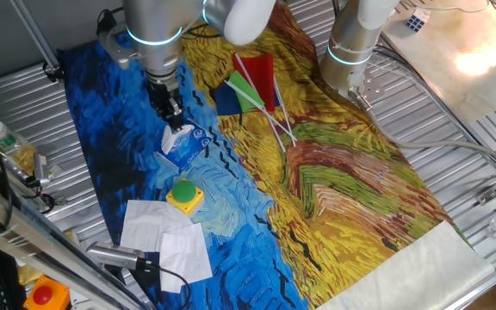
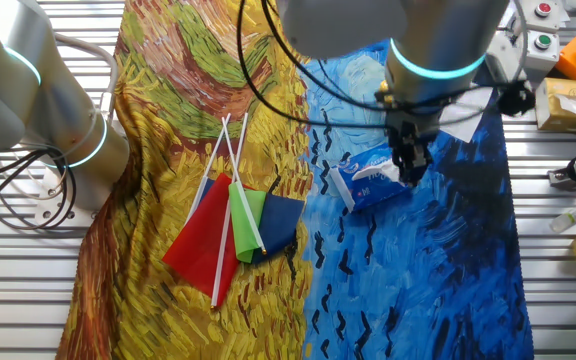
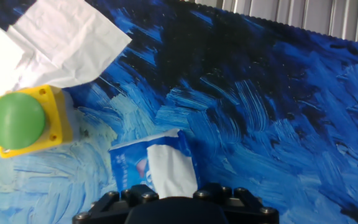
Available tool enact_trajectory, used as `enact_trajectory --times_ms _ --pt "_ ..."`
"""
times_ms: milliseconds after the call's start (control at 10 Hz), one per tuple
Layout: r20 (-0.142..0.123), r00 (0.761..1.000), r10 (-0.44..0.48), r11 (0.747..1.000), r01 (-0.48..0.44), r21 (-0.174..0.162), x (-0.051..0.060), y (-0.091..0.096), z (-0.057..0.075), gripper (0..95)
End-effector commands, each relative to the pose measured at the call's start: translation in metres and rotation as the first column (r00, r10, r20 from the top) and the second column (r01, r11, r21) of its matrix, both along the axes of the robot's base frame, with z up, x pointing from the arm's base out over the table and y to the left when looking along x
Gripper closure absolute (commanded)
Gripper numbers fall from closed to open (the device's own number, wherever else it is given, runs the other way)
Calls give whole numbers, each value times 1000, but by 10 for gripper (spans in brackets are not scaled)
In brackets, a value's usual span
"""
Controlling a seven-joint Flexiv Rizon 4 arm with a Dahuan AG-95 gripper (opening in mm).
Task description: Pull out a napkin
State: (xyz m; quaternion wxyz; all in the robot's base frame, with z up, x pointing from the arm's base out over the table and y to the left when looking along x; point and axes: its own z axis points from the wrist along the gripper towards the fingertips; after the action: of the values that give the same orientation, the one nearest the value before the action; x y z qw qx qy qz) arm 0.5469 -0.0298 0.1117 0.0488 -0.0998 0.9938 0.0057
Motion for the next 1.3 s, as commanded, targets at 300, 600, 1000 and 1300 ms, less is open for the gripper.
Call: enact_trajectory --times_ms 300,600,1000,1300 --pt "-3 1000 4 1000 -4 2 8 -2 -21 380" --pt "-2 1000 4 1000 -4 5 12 2 -30 380" --pt "-2 1000 -1 1000 1 7 10 2 -31 570" --pt "-3 1000 1 1000 -1 5 9 2 -33 570"
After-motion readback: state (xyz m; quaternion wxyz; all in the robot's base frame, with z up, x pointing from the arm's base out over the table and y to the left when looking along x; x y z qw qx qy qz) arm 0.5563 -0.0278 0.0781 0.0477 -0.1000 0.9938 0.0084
